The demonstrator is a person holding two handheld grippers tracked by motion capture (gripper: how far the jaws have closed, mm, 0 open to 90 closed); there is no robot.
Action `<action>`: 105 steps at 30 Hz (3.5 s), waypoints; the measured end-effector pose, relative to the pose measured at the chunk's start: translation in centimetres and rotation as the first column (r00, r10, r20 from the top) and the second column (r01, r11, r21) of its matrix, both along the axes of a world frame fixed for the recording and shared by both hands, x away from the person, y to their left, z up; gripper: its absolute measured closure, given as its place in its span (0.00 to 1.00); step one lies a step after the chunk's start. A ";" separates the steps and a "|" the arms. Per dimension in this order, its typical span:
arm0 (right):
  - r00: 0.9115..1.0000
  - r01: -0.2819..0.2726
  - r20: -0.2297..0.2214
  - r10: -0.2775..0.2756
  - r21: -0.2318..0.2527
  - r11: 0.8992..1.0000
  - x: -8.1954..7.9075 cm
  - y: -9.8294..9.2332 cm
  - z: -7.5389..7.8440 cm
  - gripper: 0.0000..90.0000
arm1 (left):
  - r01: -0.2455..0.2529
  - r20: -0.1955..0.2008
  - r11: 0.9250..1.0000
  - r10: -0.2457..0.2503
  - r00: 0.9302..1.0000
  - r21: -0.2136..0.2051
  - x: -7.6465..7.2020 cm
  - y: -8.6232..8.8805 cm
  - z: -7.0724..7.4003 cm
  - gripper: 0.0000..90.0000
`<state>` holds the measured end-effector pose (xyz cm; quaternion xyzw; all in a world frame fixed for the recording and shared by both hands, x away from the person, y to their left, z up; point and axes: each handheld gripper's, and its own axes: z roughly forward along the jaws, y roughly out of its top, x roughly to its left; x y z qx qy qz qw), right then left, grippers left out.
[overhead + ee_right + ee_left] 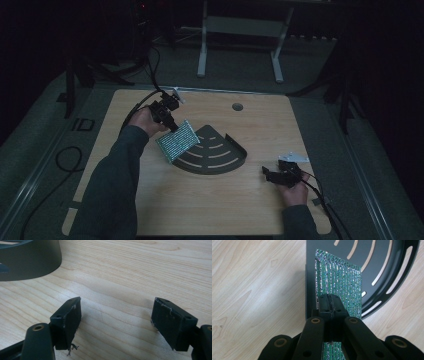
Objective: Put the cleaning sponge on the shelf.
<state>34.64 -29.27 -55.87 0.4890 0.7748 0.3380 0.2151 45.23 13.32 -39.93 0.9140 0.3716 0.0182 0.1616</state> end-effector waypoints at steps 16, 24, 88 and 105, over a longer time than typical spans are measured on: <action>1.000 -0.001 0.001 0.001 0.000 1.000 0.0 0.0 0.0 0.26 | -0.012 0.012 1.000 0.012 1.000 0.005 1.0 -1.8 -0.7 1.00; 1.000 -0.002 0.001 0.002 0.000 1.000 0.0 0.0 0.0 0.26 | -0.016 0.036 1.000 0.015 0.999 0.026 1.5 -2.8 -1.3 1.00; 1.000 -0.007 0.000 0.007 -0.001 1.000 0.1 -0.1 0.0 0.26 | 0.017 0.020 0.982 -0.022 1.000 0.190 2.5 -4.7 -6.4 0.99; 1.000 -0.007 0.000 0.007 0.000 1.000 0.1 -0.1 0.0 0.26 | 0.026 -0.002 0.975 -0.026 1.000 0.222 2.6 -4.5 -7.2 1.00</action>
